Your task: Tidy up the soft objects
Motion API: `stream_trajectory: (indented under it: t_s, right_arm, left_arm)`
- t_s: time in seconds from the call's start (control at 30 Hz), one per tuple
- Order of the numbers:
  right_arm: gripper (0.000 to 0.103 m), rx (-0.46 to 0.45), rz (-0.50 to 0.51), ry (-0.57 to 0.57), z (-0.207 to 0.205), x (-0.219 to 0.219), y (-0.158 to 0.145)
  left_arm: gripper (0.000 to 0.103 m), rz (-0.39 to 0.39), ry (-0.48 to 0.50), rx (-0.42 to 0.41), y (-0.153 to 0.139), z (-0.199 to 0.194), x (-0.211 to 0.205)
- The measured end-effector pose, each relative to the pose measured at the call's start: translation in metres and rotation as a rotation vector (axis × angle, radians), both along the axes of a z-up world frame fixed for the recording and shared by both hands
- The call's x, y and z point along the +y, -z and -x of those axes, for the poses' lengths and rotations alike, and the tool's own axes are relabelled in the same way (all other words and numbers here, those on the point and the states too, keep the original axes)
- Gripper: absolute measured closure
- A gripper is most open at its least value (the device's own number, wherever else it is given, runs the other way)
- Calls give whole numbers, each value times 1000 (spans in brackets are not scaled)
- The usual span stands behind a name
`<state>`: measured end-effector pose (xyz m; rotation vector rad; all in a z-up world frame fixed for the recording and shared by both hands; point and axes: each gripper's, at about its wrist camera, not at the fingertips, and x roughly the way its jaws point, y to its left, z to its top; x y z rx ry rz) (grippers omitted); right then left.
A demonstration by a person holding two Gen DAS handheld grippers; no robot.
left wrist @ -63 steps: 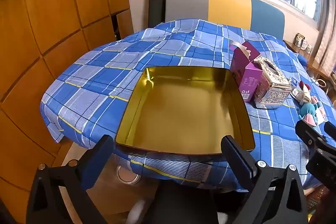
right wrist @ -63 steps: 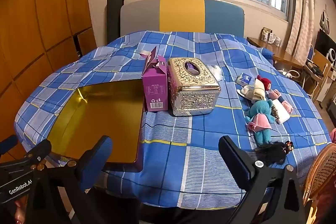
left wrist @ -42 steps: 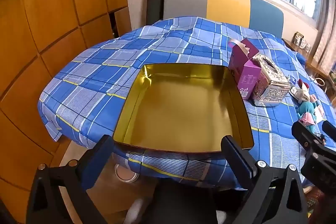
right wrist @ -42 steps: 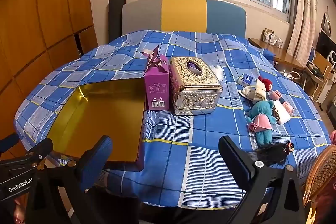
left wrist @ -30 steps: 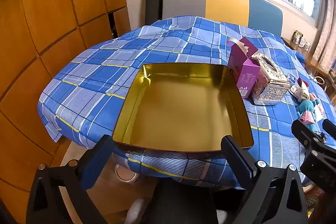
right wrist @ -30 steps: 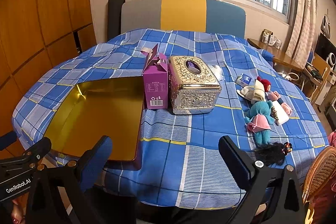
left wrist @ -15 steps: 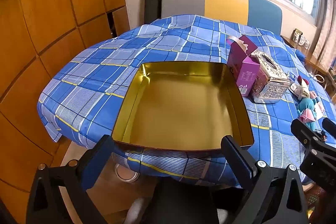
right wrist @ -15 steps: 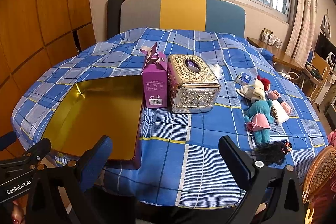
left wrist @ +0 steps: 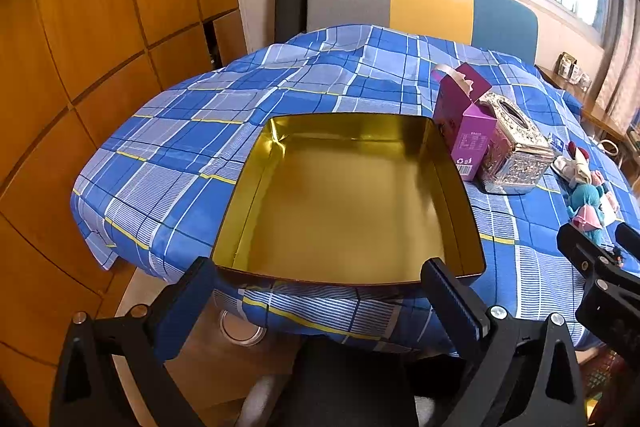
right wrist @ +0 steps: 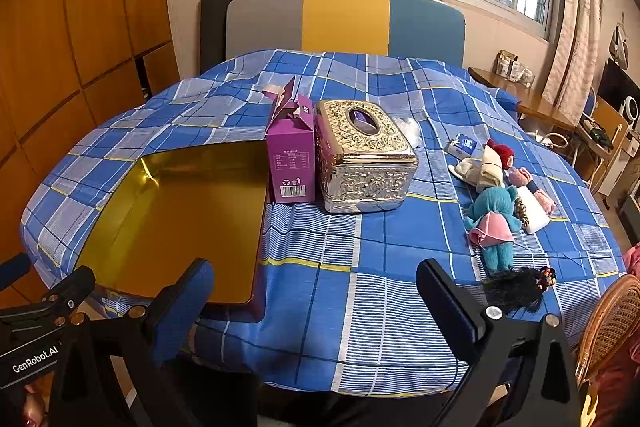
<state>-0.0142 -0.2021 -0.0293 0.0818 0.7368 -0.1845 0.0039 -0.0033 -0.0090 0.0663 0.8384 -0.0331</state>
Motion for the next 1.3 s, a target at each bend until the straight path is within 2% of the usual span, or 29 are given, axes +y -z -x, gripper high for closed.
stream_trajectory:
  t_s: [1.3]
  right_arm:
    - [0,-19,-2,13,1,-9,-7]
  left_arm:
    - [0,-7,1,28,8,-4,-2]
